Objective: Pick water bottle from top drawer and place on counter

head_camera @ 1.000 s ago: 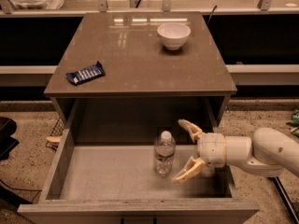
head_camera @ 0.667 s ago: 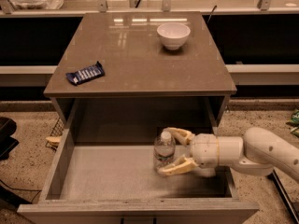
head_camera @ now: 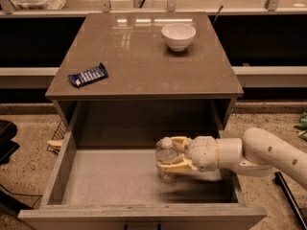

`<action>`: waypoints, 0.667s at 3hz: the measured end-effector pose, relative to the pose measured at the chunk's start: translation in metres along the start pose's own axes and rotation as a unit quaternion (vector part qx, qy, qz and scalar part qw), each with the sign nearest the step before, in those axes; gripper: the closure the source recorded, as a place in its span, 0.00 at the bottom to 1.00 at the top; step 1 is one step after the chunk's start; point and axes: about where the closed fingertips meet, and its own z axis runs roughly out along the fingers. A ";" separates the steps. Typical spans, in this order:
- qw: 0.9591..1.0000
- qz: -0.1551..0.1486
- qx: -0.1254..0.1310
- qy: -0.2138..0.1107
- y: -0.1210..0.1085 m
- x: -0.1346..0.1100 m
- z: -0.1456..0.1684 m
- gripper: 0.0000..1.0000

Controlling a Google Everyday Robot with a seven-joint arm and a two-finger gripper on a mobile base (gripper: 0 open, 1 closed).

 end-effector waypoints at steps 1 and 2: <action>1.000 0.000 -0.002 0.000 0.001 -0.001 0.002 0.95; 1.000 0.008 -0.003 -0.008 -0.010 -0.024 0.003 1.00</action>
Offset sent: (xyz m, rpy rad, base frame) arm 0.0299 0.0134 0.0739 0.0500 0.0466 -0.0073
